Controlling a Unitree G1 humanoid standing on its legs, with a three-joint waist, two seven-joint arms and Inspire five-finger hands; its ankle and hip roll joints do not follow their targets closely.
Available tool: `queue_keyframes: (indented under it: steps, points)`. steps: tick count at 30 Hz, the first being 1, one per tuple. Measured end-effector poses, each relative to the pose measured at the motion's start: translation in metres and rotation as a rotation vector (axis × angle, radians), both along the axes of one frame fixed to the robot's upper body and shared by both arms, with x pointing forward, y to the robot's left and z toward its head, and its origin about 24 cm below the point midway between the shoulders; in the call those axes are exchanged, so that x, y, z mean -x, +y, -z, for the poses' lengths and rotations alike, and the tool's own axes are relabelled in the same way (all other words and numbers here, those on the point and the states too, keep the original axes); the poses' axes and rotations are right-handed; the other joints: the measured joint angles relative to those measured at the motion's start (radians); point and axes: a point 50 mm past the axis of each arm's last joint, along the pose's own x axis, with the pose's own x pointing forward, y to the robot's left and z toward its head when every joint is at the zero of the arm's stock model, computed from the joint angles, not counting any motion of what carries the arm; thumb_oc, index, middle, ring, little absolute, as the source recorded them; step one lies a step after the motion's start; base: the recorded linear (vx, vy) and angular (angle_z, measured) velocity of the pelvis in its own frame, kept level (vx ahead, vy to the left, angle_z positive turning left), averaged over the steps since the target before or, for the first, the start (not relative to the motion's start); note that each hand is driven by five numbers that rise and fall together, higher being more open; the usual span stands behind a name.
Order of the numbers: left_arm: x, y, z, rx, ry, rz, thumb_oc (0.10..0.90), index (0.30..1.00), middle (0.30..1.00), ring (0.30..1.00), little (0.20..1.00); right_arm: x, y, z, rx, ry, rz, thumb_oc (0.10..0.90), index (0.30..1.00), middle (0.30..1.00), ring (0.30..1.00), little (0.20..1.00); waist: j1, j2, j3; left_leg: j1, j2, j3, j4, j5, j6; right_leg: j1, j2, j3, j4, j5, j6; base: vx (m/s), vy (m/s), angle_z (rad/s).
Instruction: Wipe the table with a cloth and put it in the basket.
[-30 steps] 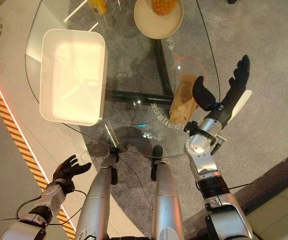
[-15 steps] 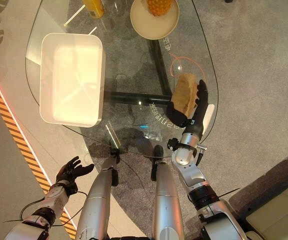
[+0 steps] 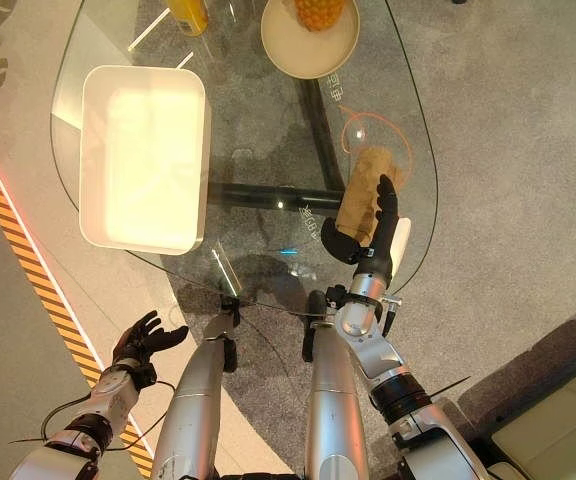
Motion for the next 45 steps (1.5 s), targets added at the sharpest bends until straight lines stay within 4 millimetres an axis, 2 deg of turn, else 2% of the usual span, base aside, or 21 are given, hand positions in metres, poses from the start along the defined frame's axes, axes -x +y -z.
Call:
queue_keyframes:
  steps: [10, 17, 24, 45]
  points:
    - [0.001, -0.003, 0.002, 0.008, 0.005, 0.005, 0.800, 0.900, 0.900, 0.900, 0.900, -0.009, -0.004, 0.004, 0.024, 0.052, 0.096, 0.800, 0.900, 0.900, 0.900, 0.900, 0.003, 0.021, -0.001, 0.018, 0.000, 0.006, -0.010, 0.009, 0.004, 0.010, -0.001, 0.003, 0.001, 0.000, 0.000, 0.00, 0.014, -0.01]
    - [0.003, -0.008, 0.006, 0.008, 0.024, 0.023, 0.800, 0.900, 0.900, 0.900, 0.900, -0.013, -0.008, 0.008, 0.020, 0.094, 0.142, 0.800, 0.900, 0.900, 0.900, 0.900, 0.010, 0.025, 0.000, 0.030, 0.000, 0.006, -0.027, 0.015, 0.001, 0.014, -0.001, 0.003, 0.001, 0.001, -0.001, 0.00, 0.000, 0.00]
    - [0.003, -0.016, 0.009, 0.027, 0.031, 0.033, 0.800, 0.900, 0.900, 0.900, 0.900, -0.016, -0.012, 0.013, 0.048, 0.124, 0.175, 0.800, 0.900, 0.900, 0.900, 0.900, 0.026, 0.047, 0.001, 0.032, 0.000, 0.006, -0.031, 0.013, 0.003, 0.015, -0.001, 0.002, 0.000, 0.001, -0.001, 0.00, 0.000, 0.00]
    - [0.003, -0.020, 0.010, 0.015, 0.039, 0.062, 0.800, 0.900, 0.900, 0.900, 0.900, -0.023, -0.018, 0.018, 0.088, 0.170, 0.213, 0.800, 0.900, 0.900, 0.900, 0.900, 0.029, 0.048, 0.001, 0.032, 0.000, 0.005, -0.043, 0.024, -0.002, 0.012, -0.002, -0.001, 0.001, 0.000, -0.001, 0.00, 0.000, 0.00]
